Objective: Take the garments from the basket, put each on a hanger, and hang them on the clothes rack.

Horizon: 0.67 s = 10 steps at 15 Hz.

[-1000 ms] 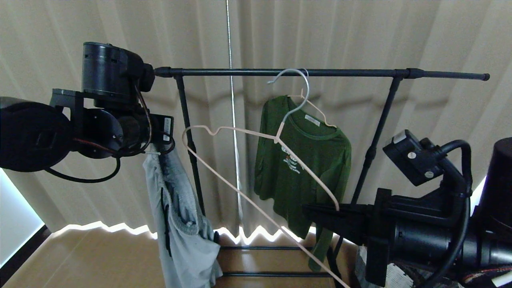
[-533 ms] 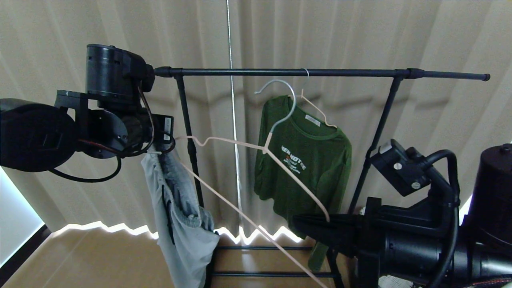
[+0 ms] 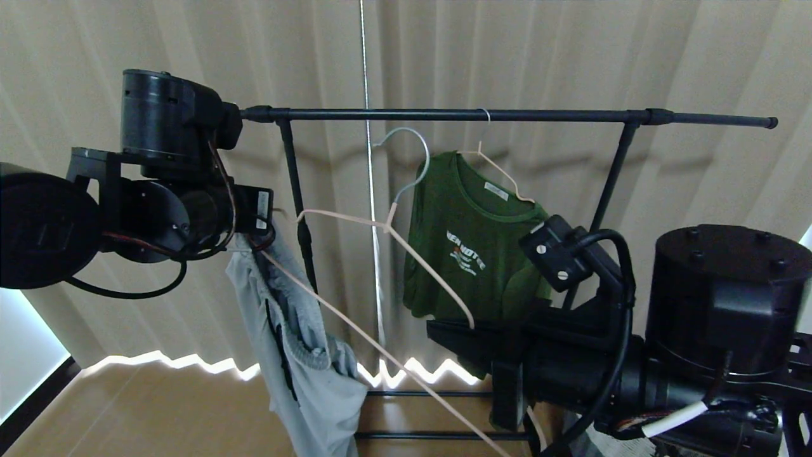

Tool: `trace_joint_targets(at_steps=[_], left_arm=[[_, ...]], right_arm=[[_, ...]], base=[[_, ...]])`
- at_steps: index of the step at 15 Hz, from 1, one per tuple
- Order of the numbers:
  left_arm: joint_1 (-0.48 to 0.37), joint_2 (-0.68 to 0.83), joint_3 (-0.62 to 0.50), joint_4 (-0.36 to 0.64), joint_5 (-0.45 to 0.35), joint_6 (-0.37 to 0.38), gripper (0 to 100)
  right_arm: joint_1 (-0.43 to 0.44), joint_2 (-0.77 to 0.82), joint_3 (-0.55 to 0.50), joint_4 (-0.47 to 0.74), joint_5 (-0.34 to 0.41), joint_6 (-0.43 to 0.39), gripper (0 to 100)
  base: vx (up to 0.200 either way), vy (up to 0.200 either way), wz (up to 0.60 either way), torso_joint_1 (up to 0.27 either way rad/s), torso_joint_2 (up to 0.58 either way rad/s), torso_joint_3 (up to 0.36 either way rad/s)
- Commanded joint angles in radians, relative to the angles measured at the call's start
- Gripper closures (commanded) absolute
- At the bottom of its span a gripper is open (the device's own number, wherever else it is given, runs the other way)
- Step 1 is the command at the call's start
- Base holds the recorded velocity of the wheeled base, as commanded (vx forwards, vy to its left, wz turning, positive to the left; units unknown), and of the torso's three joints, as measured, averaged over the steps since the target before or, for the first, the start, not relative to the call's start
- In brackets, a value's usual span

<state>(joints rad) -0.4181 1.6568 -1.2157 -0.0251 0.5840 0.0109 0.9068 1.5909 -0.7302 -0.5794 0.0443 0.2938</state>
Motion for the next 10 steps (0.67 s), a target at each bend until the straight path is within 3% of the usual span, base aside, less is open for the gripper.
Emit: trace_joint_targets(at_steps=[1, 5, 10], left_arm=[[-0.002, -0.051, 0.050, -0.001, 0.000, -0.003, 100], [-0.041, -0.109, 0.117, -0.001, 0.010, -0.025, 100], [-0.171, -0.111, 0.117, 0.004, 0.023, -0.077, 100]], right_arm=[[0.000, 0.075, -0.044, 0.000, -0.015, 0.011, 100], [0.003, 0.135, -0.084, -0.002, -0.015, 0.027, 100], [0.061, 0.179, -0.120, 0.000, -0.017, 0.056, 100]], base=[[0.000, 0.000, 0.00, 0.000, 0.00, 0.000], [0.000, 0.000, 0.00, 0.000, 0.00, 0.000], [0.000, 0.000, 0.00, 0.000, 0.00, 0.000]])
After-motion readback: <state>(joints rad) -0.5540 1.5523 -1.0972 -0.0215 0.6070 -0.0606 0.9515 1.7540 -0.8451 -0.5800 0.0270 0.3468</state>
